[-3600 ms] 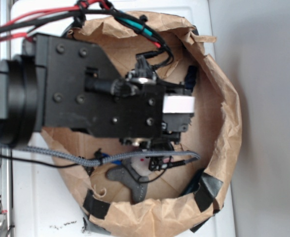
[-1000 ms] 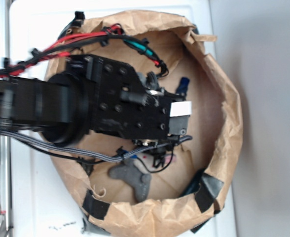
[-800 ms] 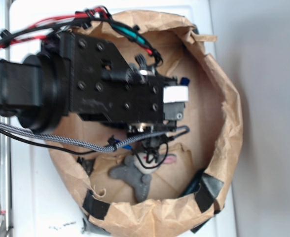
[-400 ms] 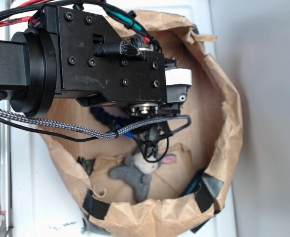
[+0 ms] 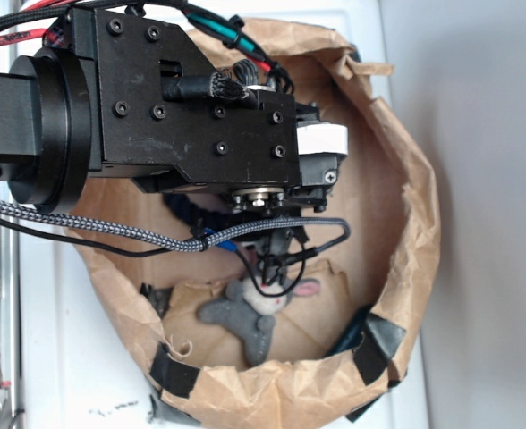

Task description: Grab the blue rope.

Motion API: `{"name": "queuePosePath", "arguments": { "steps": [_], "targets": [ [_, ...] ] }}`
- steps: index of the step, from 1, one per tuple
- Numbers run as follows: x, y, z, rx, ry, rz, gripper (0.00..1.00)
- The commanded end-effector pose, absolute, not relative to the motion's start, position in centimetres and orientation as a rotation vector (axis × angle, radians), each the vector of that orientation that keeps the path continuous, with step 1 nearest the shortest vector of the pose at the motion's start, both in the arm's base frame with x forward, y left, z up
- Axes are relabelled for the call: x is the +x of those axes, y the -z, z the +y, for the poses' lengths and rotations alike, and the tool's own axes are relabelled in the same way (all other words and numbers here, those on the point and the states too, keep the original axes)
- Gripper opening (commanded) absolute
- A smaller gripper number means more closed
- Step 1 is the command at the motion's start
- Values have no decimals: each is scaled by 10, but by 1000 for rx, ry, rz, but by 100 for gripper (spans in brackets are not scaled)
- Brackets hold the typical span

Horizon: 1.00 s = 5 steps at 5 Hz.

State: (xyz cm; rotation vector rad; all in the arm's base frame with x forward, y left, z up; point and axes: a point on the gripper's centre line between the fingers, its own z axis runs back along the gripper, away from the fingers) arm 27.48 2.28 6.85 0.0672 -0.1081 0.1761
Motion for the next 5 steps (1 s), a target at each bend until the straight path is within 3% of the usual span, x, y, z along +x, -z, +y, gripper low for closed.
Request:
{"name": "queuePosePath", "arguments": {
  "steps": [1,3,4,5],
  "targets": [
    [304,-49,21,70,-163,-134,100],
    [316,-28,17,82,-155,-130,100],
    [317,-25,17,81,-153,-132,72],
    [314,-25,17,87,-160,-156,0]
  ]
}}
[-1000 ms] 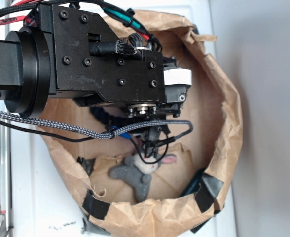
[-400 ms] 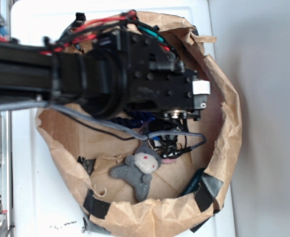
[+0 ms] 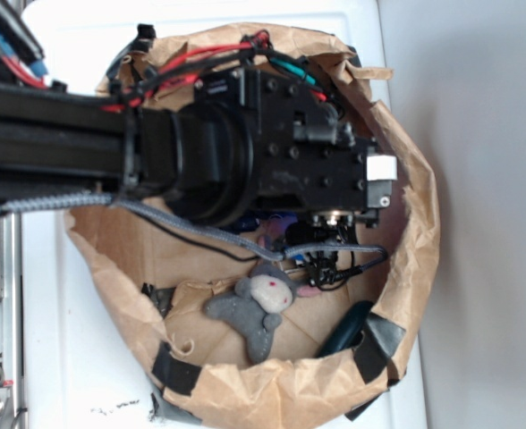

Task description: Grab the blue rope.

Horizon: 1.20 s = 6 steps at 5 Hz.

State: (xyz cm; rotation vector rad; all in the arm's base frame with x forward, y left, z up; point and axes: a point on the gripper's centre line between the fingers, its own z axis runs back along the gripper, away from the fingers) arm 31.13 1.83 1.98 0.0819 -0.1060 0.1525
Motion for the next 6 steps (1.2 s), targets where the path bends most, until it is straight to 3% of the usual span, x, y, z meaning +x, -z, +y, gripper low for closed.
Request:
{"name": "queuePosePath", "arguments": {
  "steps": [1,3,5,6],
  "targets": [
    [310,-30,16,80,-156,-179,0],
    [307,-39,16,52,-151,-193,0],
    [288,-88,19,-37,-128,-179,0],
    [280,-117,22,-42,-138,-163,0]
  ]
}}
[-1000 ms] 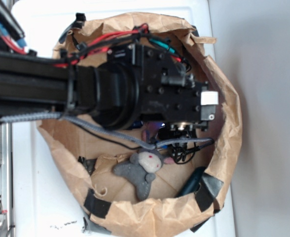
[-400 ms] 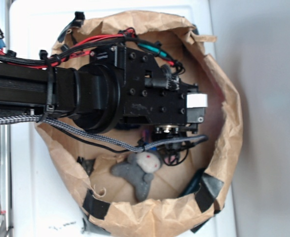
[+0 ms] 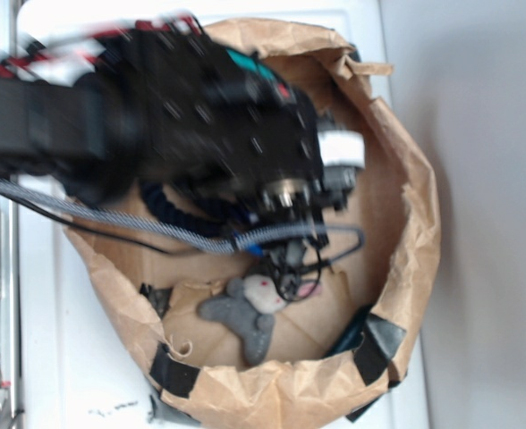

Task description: Grab the blue rope.

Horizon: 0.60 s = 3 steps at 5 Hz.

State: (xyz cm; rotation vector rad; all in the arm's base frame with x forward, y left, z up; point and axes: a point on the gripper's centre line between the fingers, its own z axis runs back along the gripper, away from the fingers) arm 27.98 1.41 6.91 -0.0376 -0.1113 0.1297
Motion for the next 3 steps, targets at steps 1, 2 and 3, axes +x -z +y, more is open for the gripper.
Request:
{"name": "queuePosePath", "arguments": {
  "steps": [1,2,3],
  "targets": [
    [274,-140,21,-23,-158,-159,0],
    [269,-145,18,4,-170,-195,0],
    [269,-146,13,30,-163,-204,0]
  ]
}}
